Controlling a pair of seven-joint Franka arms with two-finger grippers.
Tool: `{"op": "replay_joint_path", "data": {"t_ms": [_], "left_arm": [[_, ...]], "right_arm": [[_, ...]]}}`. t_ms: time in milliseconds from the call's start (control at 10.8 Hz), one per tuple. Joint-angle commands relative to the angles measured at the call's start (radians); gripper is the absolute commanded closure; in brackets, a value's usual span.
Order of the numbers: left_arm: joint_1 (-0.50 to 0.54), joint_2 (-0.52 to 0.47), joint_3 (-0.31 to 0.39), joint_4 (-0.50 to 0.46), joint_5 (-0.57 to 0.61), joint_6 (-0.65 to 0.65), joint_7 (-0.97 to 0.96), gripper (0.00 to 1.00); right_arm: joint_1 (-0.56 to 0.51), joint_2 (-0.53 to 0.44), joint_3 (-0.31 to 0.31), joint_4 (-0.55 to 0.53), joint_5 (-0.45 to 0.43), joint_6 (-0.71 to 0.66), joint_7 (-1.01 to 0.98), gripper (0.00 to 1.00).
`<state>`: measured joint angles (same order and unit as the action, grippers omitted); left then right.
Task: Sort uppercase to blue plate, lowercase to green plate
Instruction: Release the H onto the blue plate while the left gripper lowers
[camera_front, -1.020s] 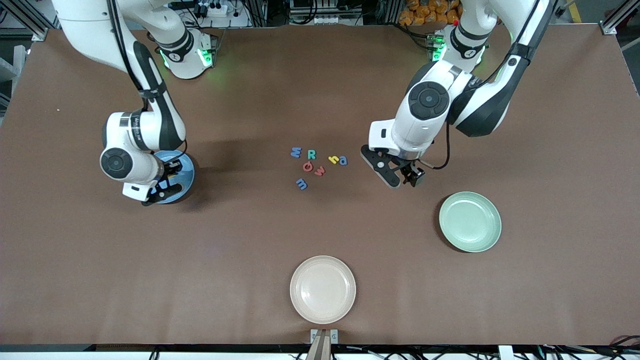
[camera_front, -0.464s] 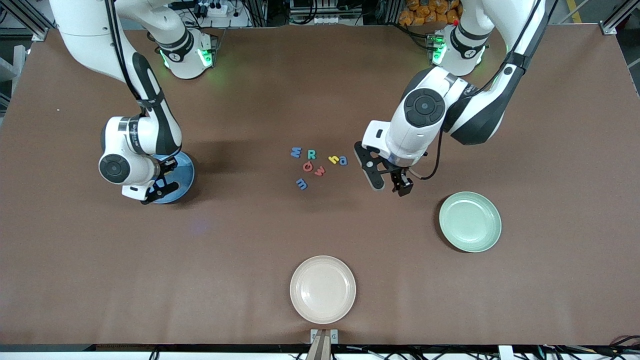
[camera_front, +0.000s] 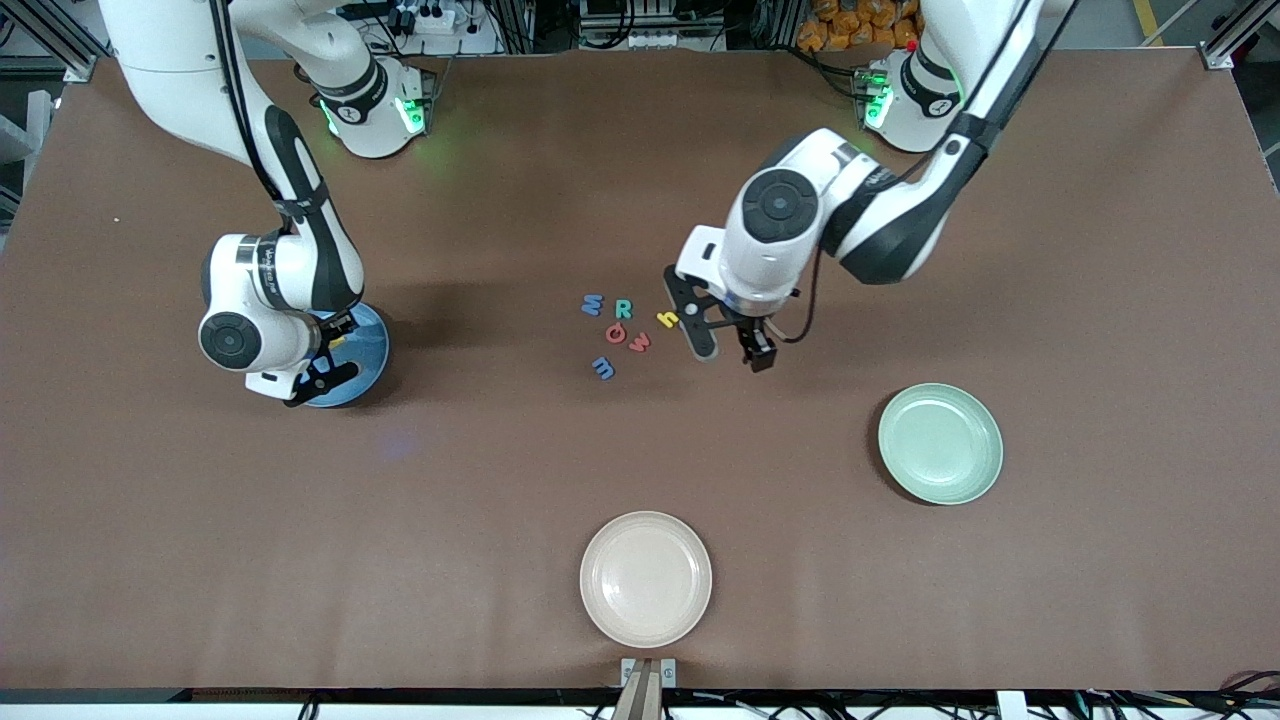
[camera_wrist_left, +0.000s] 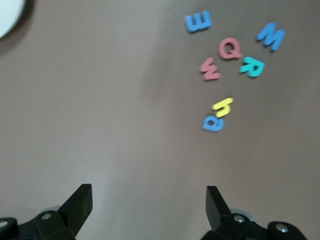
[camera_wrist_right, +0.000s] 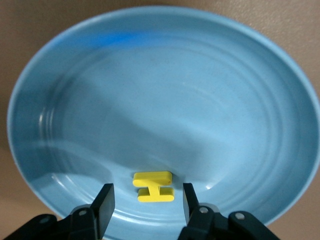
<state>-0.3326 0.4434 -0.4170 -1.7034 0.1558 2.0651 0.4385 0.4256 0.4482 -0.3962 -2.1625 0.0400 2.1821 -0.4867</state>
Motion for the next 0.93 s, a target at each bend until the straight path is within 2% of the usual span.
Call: {"op": "replay_joint_path", "data": {"t_ms": [0, 371, 649, 835], "left_arm": [[-0.075, 0.063, 0.003, 0.007, 0.004, 0.051, -0.078, 0.0], [-0.105, 0.08, 0.003, -0.129, 0.014, 0.229, -0.119, 0.0], [-0.124, 0.086, 0.003, -0.173, 0.034, 0.256, -0.11, 0.0], [-0.128, 0.089, 0.001, -0.197, 0.1, 0.282, -0.106, 0.0]], "right_arm": [[0.001, -0.019, 0.002, 0.048, 0.009, -0.062, 0.0, 0.37], [0.005, -0.029, 0.003, 0.173, 0.009, -0.191, 0.057, 0.29], [0.015, -0.037, 0.005, 0.269, 0.009, -0.269, 0.111, 0.1], [0.015, -0.037, 0.005, 0.303, 0.009, -0.28, 0.111, 0.0]]}}
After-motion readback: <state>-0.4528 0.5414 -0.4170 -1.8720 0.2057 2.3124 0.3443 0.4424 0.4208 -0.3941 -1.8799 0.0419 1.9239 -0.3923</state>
